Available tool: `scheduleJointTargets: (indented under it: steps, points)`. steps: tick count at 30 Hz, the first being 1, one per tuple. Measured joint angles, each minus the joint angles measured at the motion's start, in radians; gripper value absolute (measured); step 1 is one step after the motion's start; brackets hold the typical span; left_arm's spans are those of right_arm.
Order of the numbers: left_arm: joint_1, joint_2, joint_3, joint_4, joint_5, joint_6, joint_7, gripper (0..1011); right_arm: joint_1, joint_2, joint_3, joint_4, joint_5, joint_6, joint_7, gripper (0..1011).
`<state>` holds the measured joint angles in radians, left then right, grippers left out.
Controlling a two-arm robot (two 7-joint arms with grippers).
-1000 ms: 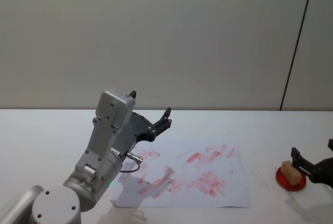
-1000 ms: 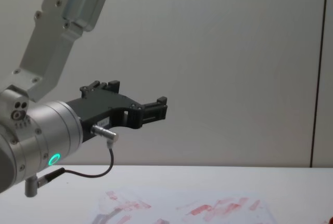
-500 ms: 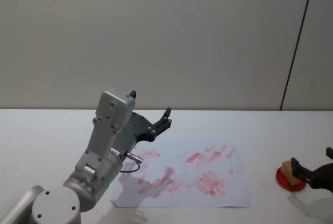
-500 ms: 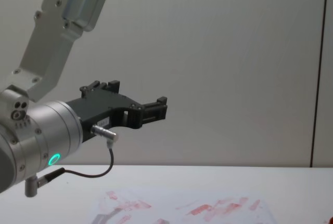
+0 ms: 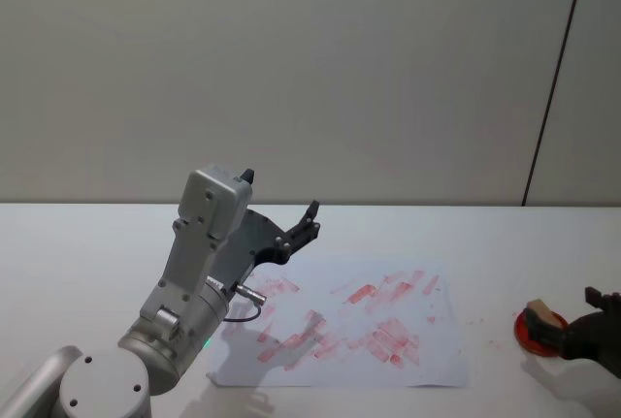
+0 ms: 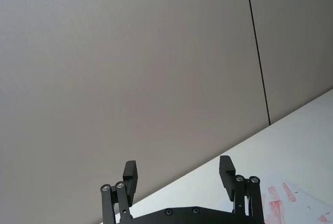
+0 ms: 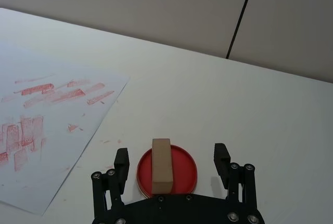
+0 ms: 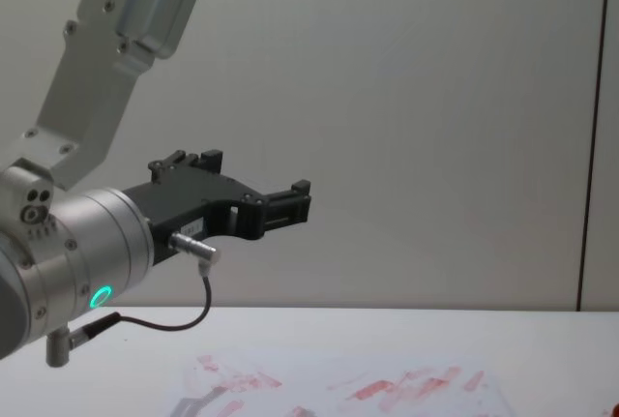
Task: Use the one hand to pick up the stamp and affix it onto the A4 paper.
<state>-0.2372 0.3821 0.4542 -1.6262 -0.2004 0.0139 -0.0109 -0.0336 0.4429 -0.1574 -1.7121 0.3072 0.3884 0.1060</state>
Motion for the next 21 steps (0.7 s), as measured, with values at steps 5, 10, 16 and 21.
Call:
scheduleJointTargets:
  steps: [5, 10, 16, 21]
  points:
    - [0.0, 0.0, 0.0, 0.0, 0.0, 0.0, 0.0, 1002, 0.022, -0.009, -0.008, 0.023, -0.019, 0.025, 0.018, 1001]
    - [0.0, 0.0, 0.0, 0.0, 0.0, 0.0, 0.0, 1002, 0.043, -0.019, -0.015, 0.043, -0.041, 0.039, 0.034, 1001]
    - [0.0, 0.0, 0.0, 0.0, 0.0, 0.0, 0.0, 1002, 0.07, -0.03, -0.024, 0.072, -0.069, 0.055, 0.058, 1001]
    - [0.0, 0.0, 0.0, 0.0, 0.0, 0.0, 0.0, 1003, 0.095, -0.04, -0.033, 0.097, -0.094, 0.065, 0.082, 1001]
